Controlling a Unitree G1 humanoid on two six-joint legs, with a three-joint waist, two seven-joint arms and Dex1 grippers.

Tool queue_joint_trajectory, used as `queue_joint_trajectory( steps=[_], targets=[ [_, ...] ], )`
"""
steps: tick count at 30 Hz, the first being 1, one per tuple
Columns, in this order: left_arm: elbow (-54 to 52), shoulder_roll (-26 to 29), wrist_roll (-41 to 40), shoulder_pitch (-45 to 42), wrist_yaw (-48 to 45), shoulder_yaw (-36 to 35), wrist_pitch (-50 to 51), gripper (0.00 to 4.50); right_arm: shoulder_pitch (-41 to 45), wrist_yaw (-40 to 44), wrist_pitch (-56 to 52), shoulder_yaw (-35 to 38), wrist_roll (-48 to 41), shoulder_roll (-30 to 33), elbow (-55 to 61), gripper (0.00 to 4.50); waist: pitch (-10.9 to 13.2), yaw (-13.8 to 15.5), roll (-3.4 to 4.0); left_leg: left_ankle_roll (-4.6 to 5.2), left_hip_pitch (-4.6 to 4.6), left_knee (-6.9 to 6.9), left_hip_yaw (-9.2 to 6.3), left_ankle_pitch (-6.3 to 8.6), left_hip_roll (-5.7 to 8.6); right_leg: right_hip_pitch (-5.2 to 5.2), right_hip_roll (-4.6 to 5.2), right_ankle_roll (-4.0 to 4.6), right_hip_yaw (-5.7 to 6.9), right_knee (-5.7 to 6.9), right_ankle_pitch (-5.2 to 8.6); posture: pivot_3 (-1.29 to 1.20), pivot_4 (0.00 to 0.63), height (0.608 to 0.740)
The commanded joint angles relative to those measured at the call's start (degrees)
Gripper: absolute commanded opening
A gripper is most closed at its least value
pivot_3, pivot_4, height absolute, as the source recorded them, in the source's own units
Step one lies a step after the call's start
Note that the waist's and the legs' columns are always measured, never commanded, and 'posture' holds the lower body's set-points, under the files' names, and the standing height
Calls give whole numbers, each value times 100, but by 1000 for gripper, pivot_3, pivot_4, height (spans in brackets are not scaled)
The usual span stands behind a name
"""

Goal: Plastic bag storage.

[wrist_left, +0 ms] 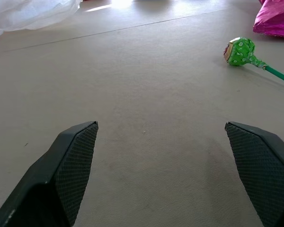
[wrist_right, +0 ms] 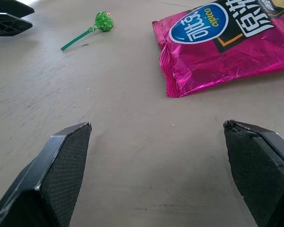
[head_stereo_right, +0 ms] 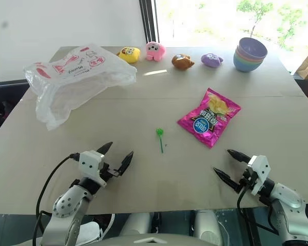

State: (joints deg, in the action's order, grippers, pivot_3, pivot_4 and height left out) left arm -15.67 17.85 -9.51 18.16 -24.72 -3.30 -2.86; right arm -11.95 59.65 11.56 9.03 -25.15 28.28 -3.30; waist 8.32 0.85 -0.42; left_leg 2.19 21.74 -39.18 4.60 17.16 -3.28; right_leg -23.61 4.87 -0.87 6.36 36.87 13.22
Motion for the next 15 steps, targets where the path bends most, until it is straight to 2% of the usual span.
queue_joint_trajectory(
  steps=[1,15],
  targets=[
    [-14,-30,74,163,19,87,-54,4455,40,-27,-73,62,21,78,-77,4500,0,0,0,0,0,0,0,0,0,0,0,0,0,0,0,0,150,740],
    [-124,-125,97,370,90,83,-121,4455,197,5,-257,-27,37,128,41,4500,-10,-3,18,1,1,1,1,1,0,-1,-1,-1,1,0,1,0,150,740]
  ],
)
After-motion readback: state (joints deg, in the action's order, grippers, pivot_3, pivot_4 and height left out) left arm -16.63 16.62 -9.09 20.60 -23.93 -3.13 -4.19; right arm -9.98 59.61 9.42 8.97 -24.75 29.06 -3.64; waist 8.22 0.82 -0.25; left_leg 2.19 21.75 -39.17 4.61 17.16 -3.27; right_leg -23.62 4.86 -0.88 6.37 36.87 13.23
